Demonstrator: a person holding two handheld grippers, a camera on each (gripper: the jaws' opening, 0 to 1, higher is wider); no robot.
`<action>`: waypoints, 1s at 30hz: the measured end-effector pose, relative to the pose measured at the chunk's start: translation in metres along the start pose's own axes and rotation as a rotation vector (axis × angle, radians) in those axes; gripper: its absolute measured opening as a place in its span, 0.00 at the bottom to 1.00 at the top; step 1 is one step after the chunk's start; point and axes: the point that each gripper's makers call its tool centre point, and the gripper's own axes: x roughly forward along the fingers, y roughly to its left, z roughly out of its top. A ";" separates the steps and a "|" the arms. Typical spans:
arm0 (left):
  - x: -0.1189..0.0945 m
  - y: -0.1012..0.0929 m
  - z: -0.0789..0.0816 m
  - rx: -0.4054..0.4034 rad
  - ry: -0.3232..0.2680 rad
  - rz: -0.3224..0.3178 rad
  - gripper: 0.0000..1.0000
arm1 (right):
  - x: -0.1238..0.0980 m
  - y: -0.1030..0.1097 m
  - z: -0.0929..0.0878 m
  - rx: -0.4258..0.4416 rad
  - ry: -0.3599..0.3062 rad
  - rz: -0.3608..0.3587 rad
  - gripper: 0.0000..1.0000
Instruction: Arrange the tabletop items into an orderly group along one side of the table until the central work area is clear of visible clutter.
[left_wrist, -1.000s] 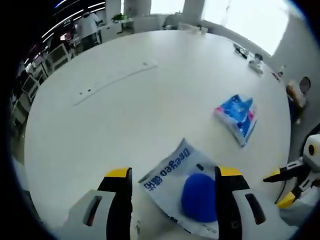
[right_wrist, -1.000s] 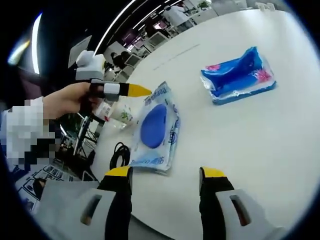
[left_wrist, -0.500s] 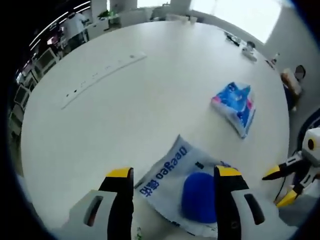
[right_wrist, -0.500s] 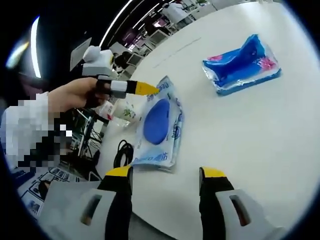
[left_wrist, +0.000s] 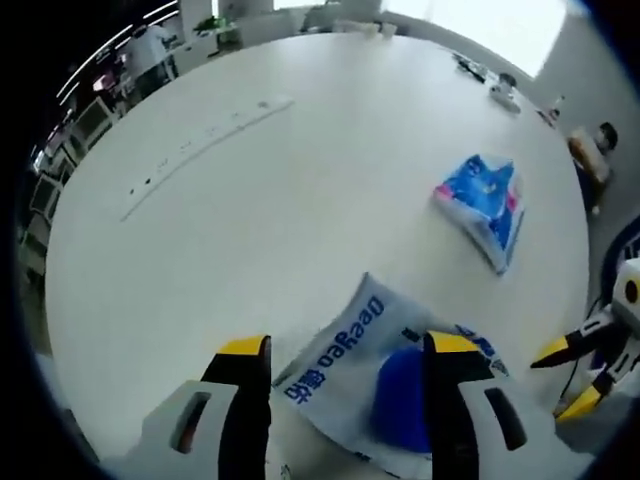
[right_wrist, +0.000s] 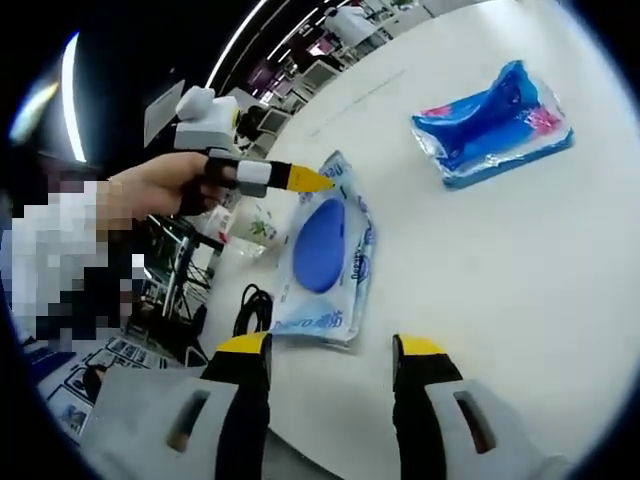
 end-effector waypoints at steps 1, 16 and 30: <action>0.001 0.000 -0.002 0.003 0.009 0.000 0.57 | 0.001 0.000 -0.001 0.005 0.000 0.003 0.43; 0.004 -0.002 -0.011 -0.033 0.050 -0.002 0.38 | 0.016 0.006 -0.005 0.045 0.011 0.036 0.33; -0.002 -0.003 -0.021 0.014 0.104 0.007 0.02 | 0.014 -0.005 0.003 0.127 -0.012 0.005 0.00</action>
